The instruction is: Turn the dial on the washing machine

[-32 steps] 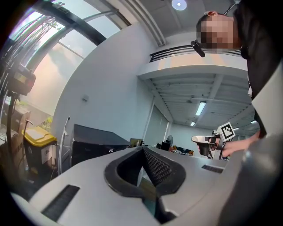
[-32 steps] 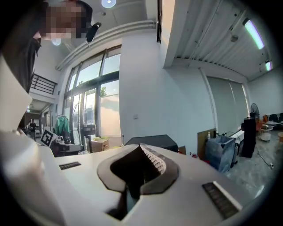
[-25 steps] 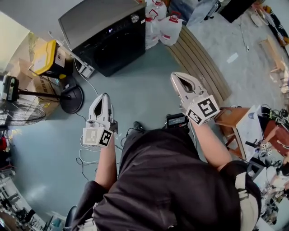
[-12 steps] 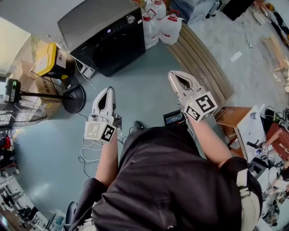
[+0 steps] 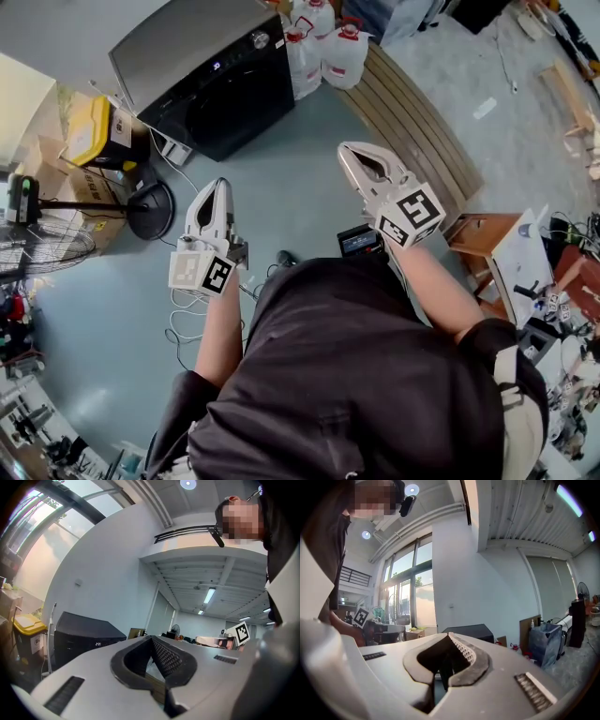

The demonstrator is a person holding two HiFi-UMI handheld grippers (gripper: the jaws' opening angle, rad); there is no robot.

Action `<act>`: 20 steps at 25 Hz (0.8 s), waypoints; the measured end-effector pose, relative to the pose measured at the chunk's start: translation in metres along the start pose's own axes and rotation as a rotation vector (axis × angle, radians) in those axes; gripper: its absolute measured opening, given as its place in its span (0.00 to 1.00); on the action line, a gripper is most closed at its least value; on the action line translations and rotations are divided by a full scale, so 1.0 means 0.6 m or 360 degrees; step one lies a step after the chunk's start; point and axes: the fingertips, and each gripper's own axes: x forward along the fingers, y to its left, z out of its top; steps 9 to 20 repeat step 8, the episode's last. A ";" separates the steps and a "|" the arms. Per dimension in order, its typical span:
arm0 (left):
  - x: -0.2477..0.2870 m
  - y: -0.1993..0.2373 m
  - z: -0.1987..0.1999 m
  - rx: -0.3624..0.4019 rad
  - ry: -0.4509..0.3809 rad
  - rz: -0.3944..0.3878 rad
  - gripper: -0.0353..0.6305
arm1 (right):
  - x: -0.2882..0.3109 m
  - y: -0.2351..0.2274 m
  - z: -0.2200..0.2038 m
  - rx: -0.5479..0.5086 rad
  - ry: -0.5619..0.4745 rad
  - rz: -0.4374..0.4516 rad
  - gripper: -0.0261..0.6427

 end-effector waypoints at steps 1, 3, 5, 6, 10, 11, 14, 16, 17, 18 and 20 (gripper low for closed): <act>0.002 -0.003 -0.002 -0.0003 -0.0004 -0.0011 0.08 | -0.002 -0.002 -0.002 0.0000 0.0005 -0.0003 0.07; 0.004 -0.009 -0.003 -0.0002 -0.0003 -0.0028 0.08 | -0.005 -0.005 -0.004 0.0001 0.0012 -0.0011 0.07; 0.007 -0.016 -0.002 0.0012 0.0010 -0.0039 0.08 | -0.007 -0.009 -0.005 -0.0002 0.0013 -0.0018 0.07; 0.009 -0.019 -0.002 0.0020 0.0014 -0.0046 0.08 | -0.009 -0.012 -0.005 -0.0003 0.0013 -0.0022 0.07; 0.014 -0.025 -0.003 0.0030 0.0020 -0.0060 0.08 | -0.011 -0.018 -0.006 -0.0001 0.0014 -0.0029 0.07; 0.014 -0.025 -0.003 0.0030 0.0020 -0.0060 0.08 | -0.011 -0.018 -0.006 -0.0001 0.0014 -0.0029 0.07; 0.014 -0.025 -0.003 0.0030 0.0020 -0.0060 0.08 | -0.011 -0.018 -0.006 -0.0001 0.0014 -0.0029 0.07; 0.014 -0.025 -0.003 0.0030 0.0020 -0.0060 0.08 | -0.011 -0.018 -0.006 -0.0001 0.0014 -0.0029 0.07; 0.014 -0.025 -0.003 0.0030 0.0020 -0.0060 0.08 | -0.011 -0.018 -0.006 -0.0001 0.0014 -0.0029 0.07; 0.014 -0.025 -0.003 0.0030 0.0020 -0.0060 0.08 | -0.011 -0.018 -0.006 -0.0001 0.0014 -0.0029 0.07; 0.014 -0.025 -0.003 0.0030 0.0020 -0.0060 0.08 | -0.011 -0.018 -0.006 -0.0001 0.0014 -0.0029 0.07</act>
